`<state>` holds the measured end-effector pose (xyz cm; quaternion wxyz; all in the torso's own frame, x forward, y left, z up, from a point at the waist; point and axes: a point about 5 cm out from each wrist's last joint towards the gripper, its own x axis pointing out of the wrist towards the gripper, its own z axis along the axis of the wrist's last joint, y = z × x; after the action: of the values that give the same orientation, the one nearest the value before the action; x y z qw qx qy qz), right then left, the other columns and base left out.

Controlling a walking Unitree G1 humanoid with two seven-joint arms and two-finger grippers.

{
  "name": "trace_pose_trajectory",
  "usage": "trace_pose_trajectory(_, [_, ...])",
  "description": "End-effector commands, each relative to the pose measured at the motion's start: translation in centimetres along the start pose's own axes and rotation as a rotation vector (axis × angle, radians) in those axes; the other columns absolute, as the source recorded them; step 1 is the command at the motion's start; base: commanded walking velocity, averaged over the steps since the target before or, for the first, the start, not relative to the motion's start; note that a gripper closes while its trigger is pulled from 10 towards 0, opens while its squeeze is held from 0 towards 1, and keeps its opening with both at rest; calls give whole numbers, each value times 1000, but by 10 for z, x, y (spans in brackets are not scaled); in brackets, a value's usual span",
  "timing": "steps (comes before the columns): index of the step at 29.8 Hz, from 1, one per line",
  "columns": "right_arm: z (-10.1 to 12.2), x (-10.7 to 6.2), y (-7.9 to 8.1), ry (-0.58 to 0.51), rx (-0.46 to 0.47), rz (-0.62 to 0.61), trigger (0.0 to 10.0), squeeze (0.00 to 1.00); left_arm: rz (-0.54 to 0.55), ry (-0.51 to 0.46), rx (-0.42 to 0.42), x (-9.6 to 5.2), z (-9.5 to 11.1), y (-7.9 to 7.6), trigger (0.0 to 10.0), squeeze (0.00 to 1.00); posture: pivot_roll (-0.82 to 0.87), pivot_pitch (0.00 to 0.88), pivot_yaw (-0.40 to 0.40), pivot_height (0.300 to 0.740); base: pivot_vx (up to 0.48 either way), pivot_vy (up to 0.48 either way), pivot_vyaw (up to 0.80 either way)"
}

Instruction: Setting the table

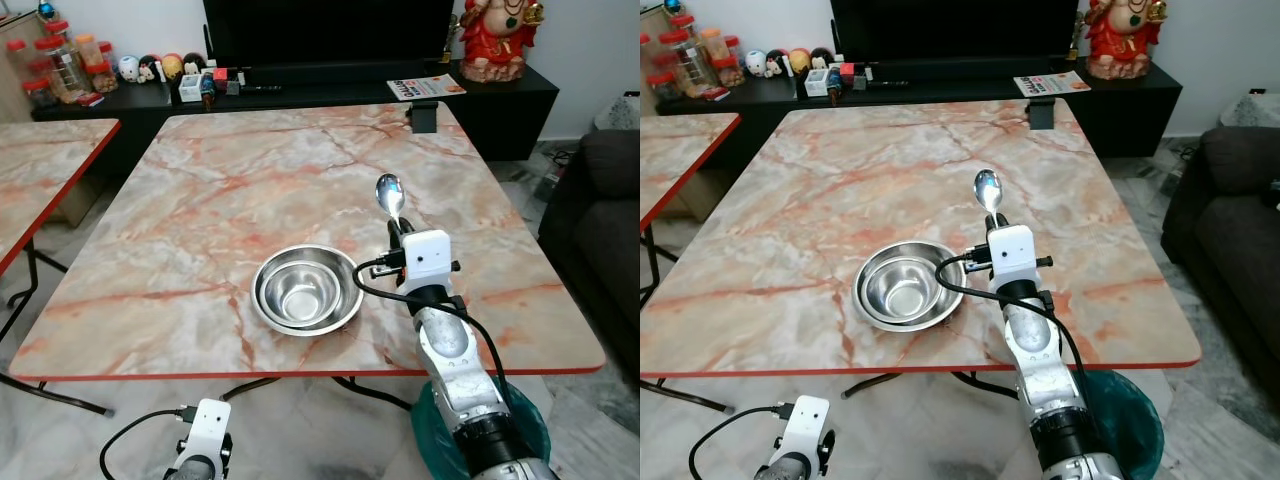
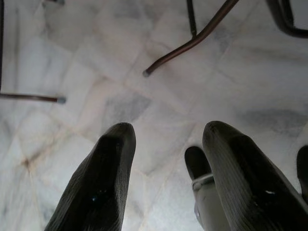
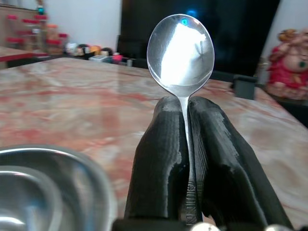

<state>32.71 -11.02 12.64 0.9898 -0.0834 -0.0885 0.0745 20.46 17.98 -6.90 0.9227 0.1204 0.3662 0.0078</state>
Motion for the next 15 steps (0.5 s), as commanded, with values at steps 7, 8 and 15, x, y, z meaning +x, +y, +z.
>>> trace_pose_trajectory(7, [1, 0, 6, 4, 7, 25, 10000, 0, 7, 24, 22, -1, -6, 4, 10000, 0, -13, 2, 44, 740, 0, -121, 0])
trace_pose_trajectory(8, [1, 0, 7, 3, 7, 27, 10000, 0, 7, 24, 22, -1, -6, 4, 10000, 0, -13, 2, 44, 740, 0, -461, 0])
trace_pose_trajectory(15, [0, -1, 8, 3, 8, 35, 10000, 0, 6, 24, 27, -2, -7, 4, 10000, 0, -14, 0, 41, 740, 0, -456, 0])
